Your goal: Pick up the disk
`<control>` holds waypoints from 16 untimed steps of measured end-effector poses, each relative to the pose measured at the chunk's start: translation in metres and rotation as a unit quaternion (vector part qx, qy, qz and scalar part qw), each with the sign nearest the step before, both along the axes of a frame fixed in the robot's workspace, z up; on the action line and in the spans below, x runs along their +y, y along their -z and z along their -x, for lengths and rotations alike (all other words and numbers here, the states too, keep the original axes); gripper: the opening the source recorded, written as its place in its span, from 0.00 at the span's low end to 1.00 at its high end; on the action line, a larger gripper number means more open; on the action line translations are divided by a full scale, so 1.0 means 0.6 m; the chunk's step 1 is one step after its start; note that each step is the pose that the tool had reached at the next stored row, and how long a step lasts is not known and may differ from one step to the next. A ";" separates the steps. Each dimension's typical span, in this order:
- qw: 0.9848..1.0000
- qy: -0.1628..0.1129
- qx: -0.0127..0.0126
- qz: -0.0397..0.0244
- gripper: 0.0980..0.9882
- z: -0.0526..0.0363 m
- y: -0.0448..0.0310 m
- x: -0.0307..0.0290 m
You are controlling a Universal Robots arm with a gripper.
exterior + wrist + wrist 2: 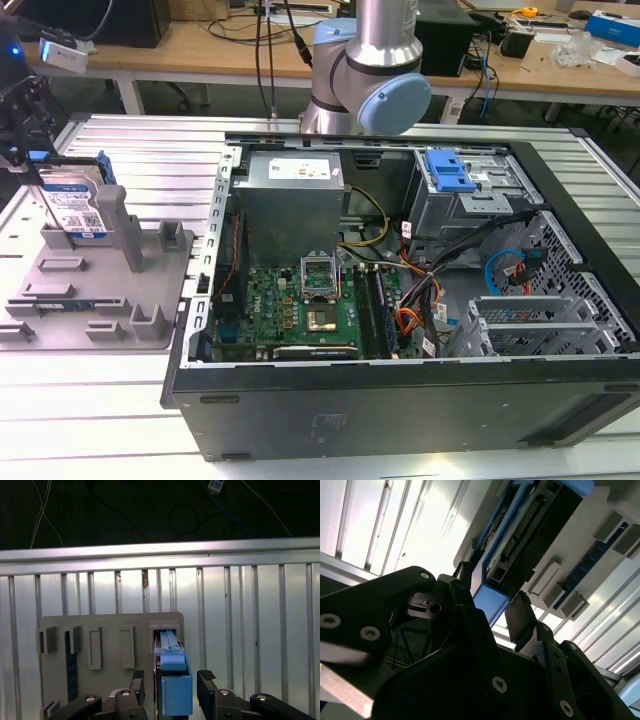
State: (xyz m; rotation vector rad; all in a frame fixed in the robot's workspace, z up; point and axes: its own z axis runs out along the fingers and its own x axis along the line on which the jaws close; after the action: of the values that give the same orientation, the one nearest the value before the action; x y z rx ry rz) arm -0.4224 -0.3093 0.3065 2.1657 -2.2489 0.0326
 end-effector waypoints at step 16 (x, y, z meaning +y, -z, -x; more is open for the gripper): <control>1.000 0.000 0.000 0.000 0.48 0.000 0.010 0.0000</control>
State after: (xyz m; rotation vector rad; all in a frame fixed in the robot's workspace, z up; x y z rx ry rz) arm -0.4224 -0.3093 0.3005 2.1657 -2.2488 0.0326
